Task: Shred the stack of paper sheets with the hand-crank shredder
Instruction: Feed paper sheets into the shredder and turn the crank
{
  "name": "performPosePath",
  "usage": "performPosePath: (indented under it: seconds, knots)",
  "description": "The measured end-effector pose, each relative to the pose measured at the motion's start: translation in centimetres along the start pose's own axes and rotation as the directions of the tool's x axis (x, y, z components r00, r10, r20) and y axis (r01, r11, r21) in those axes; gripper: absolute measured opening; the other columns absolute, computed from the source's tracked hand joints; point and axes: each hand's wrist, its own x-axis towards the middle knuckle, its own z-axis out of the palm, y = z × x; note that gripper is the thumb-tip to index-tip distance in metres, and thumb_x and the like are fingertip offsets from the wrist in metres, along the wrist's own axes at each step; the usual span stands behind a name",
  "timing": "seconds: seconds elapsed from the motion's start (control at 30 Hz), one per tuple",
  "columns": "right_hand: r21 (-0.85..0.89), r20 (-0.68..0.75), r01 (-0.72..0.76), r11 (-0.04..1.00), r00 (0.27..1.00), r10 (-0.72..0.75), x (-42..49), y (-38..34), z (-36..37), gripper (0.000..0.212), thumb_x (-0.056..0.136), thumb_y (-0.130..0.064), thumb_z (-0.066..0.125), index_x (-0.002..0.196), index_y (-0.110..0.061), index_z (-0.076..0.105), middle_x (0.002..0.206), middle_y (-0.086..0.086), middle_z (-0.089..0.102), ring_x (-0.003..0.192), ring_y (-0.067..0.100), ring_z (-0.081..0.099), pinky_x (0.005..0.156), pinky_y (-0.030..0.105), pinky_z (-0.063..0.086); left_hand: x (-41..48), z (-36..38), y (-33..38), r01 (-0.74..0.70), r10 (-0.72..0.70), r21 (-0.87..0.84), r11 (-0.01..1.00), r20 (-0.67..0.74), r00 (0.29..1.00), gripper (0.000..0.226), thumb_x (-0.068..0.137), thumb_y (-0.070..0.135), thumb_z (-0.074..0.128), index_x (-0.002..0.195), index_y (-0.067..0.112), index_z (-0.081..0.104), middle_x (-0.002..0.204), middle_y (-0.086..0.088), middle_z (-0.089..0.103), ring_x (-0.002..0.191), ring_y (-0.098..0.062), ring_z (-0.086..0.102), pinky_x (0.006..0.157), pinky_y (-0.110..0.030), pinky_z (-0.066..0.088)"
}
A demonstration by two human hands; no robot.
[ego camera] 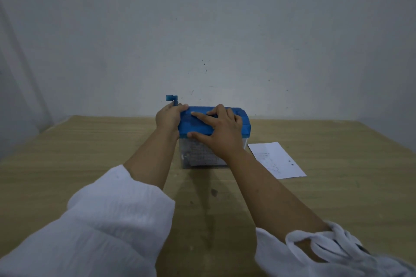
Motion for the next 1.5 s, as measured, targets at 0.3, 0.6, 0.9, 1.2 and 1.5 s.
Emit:
performPosePath:
  seconds: [0.3, 0.6, 0.9, 1.2, 1.5]
  knots:
    - [-0.007, -0.015, 0.015, 1.000, 1.000, -0.015, 0.0, 0.2, 0.2, 0.053, 0.079, -0.059, 0.060, 0.129, -0.042, 0.052, 0.113, -0.003, 0.046, 0.107, 0.015, 0.040, 0.096, 0.031, 0.018, -0.4, 0.2, -1.2, -0.291, 0.297, 0.068, 0.954, -0.123, 0.947, 0.011, 0.076, 0.027, 0.073, 0.085, 0.027, 0.065, 0.088, 0.010, 0.069, 0.097, -0.017, 0.065, 0.104, -0.049, 0.040]
    - [-0.033, -0.005, 0.028, 0.999, 1.000, -0.028, 0.1, 0.4, 0.3, 0.054, 0.080, -0.061, 0.057, 0.130, -0.042, 0.050, 0.114, -0.003, 0.045, 0.106, 0.015, 0.040, 0.097, 0.031, 0.019, -3.2, -0.9, -3.3, -0.436, 0.436, 0.014, 0.900, -0.061, 0.898, 0.038, 0.097, 0.024, 0.050, 0.132, 0.009, 0.053, 0.126, -0.001, 0.059, 0.118, -0.013, 0.055, 0.101, -0.029, 0.045]
    - [0.143, 0.143, 0.010, 0.990, 0.989, -0.030, -1.4, 1.6, -2.1, 0.050, 0.097, -0.033, 0.047, 0.143, -0.020, 0.036, 0.145, -0.004, 0.039, 0.144, 0.016, 0.014, 0.114, 0.040, -0.010, -7.0, -1.2, -7.0, -0.510, 0.504, 0.432, 0.744, 0.139, 0.853, 0.057, 0.099, 0.023, 0.042, 0.149, 0.009, 0.019, 0.150, -0.010, 0.034, 0.137, -0.025, 0.034, 0.113, -0.049, 0.026]
    - [0.273, -0.137, -0.148, 0.950, 0.972, 0.191, -7.3, 9.2, -3.9, 0.037, 0.087, -0.018, 0.053, 0.122, -0.012, 0.062, 0.112, 0.010, 0.061, 0.106, 0.021, 0.054, 0.090, 0.032, 0.040, -12.9, 1.5, -10.5, -0.647, 0.402, 0.496, 0.579, 0.517, 0.756, 0.065, 0.098, 0.018, 0.047, 0.150, 0.016, 0.009, 0.157, 0.007, 0.003, 0.143, -0.005, 0.004, 0.113, -0.018, 0.010]
    - [0.025, -0.045, -0.612, 0.791, 0.789, 0.612, -11.7, 14.8, -4.2, 0.036, 0.092, -0.021, 0.053, 0.127, -0.012, 0.057, 0.127, 0.010, 0.052, 0.118, 0.029, 0.043, 0.095, 0.036, 0.033, -11.6, 7.0, -14.6, -0.738, 0.078, 0.601, 0.309, 0.757, 0.649, 0.047, 0.099, 0.028, 0.043, 0.144, 0.015, 0.037, 0.154, 0.003, 0.027, 0.142, -0.013, 0.023, 0.111, -0.019, 0.016]
